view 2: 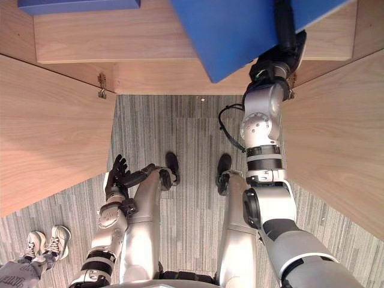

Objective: Walk over to the cabinet, pick up the folder, carry it to the office cabinet, place the folder inside the office cabinet, then close the office cabinet door

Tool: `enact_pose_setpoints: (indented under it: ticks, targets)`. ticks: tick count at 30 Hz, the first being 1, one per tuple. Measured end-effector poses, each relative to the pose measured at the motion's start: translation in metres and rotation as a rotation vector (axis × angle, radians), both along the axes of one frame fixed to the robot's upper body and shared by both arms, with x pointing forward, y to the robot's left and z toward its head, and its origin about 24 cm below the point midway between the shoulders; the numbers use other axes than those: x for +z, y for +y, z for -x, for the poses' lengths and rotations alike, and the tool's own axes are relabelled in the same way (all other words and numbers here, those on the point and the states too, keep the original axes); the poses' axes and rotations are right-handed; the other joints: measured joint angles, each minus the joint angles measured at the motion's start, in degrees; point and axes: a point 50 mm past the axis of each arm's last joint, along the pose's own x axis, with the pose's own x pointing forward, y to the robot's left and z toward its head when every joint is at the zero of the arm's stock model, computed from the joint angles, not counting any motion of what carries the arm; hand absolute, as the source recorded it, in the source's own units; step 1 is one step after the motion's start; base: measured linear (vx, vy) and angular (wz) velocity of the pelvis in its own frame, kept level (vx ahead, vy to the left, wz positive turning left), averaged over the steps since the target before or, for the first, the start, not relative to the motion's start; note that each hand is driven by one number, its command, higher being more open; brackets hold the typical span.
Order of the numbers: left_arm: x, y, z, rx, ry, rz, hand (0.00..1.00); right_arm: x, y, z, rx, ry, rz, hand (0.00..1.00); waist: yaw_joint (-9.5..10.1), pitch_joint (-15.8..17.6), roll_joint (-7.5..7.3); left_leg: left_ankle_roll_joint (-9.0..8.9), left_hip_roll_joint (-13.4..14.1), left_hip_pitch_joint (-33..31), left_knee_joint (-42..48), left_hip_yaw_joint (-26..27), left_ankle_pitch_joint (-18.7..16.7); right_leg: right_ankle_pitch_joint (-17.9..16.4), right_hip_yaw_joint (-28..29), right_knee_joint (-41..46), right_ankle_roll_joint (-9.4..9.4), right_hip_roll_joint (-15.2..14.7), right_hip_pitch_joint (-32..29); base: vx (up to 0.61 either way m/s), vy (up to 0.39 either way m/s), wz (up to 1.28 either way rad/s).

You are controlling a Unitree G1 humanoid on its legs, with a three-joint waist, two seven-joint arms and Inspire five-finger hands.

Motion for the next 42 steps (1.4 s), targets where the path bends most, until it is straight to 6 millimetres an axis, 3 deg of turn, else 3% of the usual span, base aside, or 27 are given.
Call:
enact_pose_setpoints:
  ticks: [7,12,19,25,26,27,31,37,42]
  targets:
    - [0.006,-0.013,-0.004,0.000,-0.035,0.042,1.00,0.026,-0.008,0.003,0.008,-0.090,-0.203,1.00,0.14,-0.1,0.08,-0.55,-1.0,0.2,-2.6,-1.3,1.3,0.1,-1.8,-1.8,-0.22,-0.7,0.9,-0.01,-0.028,0.11]
    - [0.002,-0.017,-0.002,0.007,-0.022,0.070,1.00,0.028,0.002,0.001,0.035,-0.087,-0.163,1.00,0.09,-0.1,0.10,-0.80,-1.1,1.8,-4.2,-1.3,1.8,0.3,-2.1,-3.1,-0.45,-0.7,2.5,-0.01,-0.039,0.04]
    - [-0.009,-0.016,0.002,0.006,0.031,0.071,1.00,0.025,0.029,-0.007,0.139,-0.070,0.044,1.00,-1.21,-0.4,0.09,-0.62,-0.8,5.3,-6.3,0.0,1.9,1.5,-1.7,-6.0,-0.53,-0.3,5.7,-0.01,-0.006,-0.06]
    - [-0.016,-0.013,0.005,0.002,0.057,0.072,1.00,0.014,0.042,-0.012,0.166,-0.026,0.459,1.00,-1.68,-1.0,0.07,-0.49,-0.4,6.5,-7.6,1.2,1.9,2.1,-1.3,-7.8,-0.31,0.0,6.7,-0.01,0.003,-0.06]
    - [-0.017,-0.013,0.005,-0.008,0.060,0.065,1.00,0.008,0.045,-0.014,0.167,-0.005,0.588,0.00,-1.80,-1.1,0.07,-0.49,-0.5,6.6,-7.8,1.3,1.9,2.1,-1.2,-7.9,-0.30,0.0,6.7,0.00,0.000,0.00]
    - [-0.017,-0.012,0.005,-0.026,0.063,0.051,1.00,-0.003,0.045,-0.014,0.166,0.023,0.749,0.00,-1.84,-1.1,0.06,-0.49,-0.5,6.7,-8.0,1.4,1.9,2.1,-1.2,-8.0,-0.29,0.0,6.7,0.00,0.000,0.00]
    - [-0.020,-0.010,0.006,-0.051,0.070,0.033,1.00,-0.024,0.038,-0.013,0.108,0.076,1.054,0.00,-2.29,-1.1,0.04,-0.49,-0.5,6.9,-8.3,1.6,1.9,2.2,-1.2,-8.1,-0.27,-0.1,7.0,0.00,0.000,0.00]
    - [-0.029,-0.005,0.011,-0.085,0.115,0.002,1.00,-0.050,0.016,-0.014,0.053,0.190,1.266,0.00,-2.67,-2.1,-0.24,-0.46,-0.6,7.9,-9.0,1.9,1.9,2.1,-1.3,-8.9,-0.26,-0.2,7.9,0.00,0.000,0.00]
    - [-0.032,-0.003,0.012,-0.112,0.132,-0.023,1.00,-0.064,0.017,-0.012,0.069,0.209,1.371,0.00,-2.81,-2.8,-0.73,-0.47,-0.6,8.1,-9.6,2.2,1.9,2.1,-1.3,-9.3,-0.26,-0.2,7.8,0.00,0.000,0.00]
